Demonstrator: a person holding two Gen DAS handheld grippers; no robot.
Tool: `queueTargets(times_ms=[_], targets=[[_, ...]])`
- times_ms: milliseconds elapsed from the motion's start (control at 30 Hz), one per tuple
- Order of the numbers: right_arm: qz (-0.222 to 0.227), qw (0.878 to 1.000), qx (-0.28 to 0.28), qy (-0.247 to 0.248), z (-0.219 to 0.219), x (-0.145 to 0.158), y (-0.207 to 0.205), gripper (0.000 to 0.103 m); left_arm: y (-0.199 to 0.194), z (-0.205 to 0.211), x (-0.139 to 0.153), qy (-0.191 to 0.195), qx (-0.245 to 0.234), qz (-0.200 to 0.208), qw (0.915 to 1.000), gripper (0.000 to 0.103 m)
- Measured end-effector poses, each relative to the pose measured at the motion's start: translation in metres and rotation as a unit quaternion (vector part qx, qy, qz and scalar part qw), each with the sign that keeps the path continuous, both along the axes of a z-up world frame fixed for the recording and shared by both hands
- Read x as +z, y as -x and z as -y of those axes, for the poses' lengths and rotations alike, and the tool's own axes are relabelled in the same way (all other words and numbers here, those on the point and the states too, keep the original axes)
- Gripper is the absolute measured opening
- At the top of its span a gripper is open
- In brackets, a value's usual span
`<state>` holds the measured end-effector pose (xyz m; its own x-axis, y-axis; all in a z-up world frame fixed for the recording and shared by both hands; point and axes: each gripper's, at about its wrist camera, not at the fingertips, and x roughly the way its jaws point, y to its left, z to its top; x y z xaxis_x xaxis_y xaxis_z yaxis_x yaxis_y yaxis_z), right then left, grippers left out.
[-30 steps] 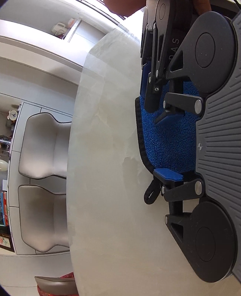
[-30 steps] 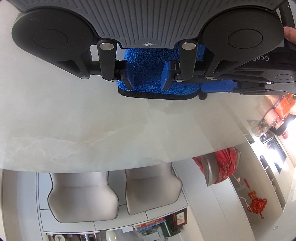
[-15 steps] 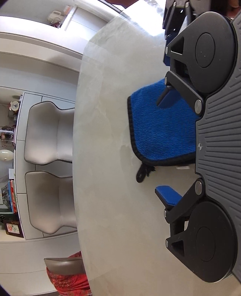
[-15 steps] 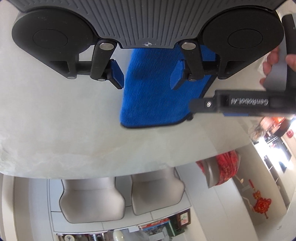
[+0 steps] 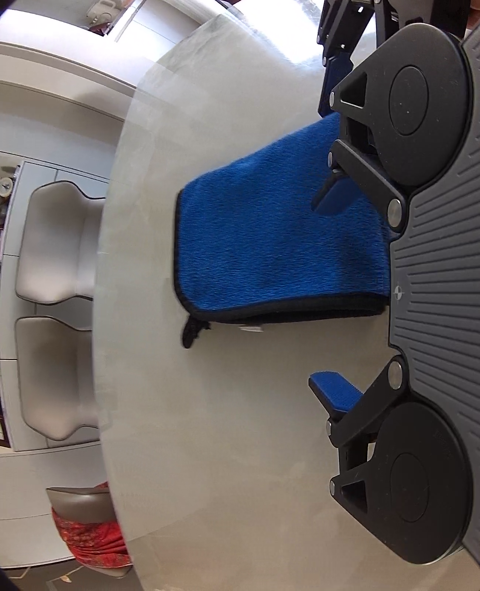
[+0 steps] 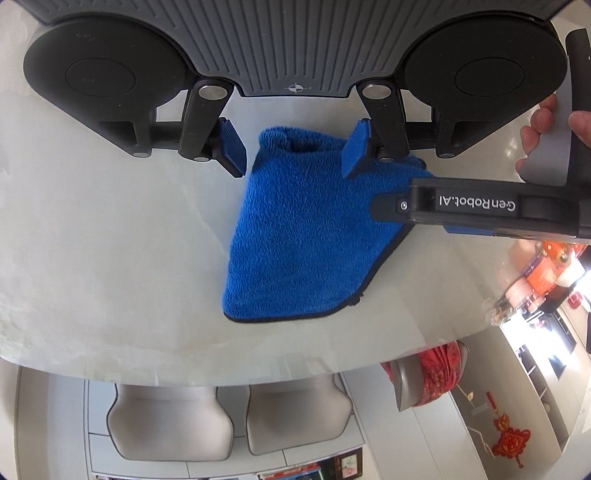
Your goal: Fold towel
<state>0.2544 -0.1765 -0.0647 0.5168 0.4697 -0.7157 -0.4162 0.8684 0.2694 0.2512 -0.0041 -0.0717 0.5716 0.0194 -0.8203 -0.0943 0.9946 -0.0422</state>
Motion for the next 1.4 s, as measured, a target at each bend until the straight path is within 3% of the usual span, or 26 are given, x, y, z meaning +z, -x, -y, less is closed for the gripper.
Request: queueTargets(times_ms=[167,467,567,633,733,1133,1400], targets=[[0.014,0.999,0.022,0.027,-0.006,-0.004,0.004,0.062,0.005,-0.006,-0.011,0.012,0.013,-0.012,0.9998,0.097],[0.04,0.999,0.01,0.033,-0.002,0.016,0.012,0.064,0.02,-0.016,0.0,0.022,0.024,0.004,0.9995,0.097],[0.031,0.999,0.001,0.035,0.002,0.023,0.017,0.078,0.032,-0.018,0.006,0.026,0.024,0.011,0.9993,0.097],[0.025,0.999,-0.008,0.026,0.007,0.028,0.027,0.098,0.042,-0.016,0.011,0.021,0.02,0.016,0.9995,0.099],[0.019,0.999,-0.012,0.022,0.008,0.031,0.039,0.102,0.056,-0.014,0.016,0.018,0.015,0.02,0.9995,0.103],[-0.013,0.998,-0.031,0.056,0.009,0.04,0.069,0.102,0.101,-0.013,0.032,0.027,0.027,0.023,0.999,0.103],[0.008,0.995,-0.051,0.08,0.009,0.053,0.091,0.102,0.118,-0.004,0.045,0.009,0.01,0.03,0.9995,0.103]])
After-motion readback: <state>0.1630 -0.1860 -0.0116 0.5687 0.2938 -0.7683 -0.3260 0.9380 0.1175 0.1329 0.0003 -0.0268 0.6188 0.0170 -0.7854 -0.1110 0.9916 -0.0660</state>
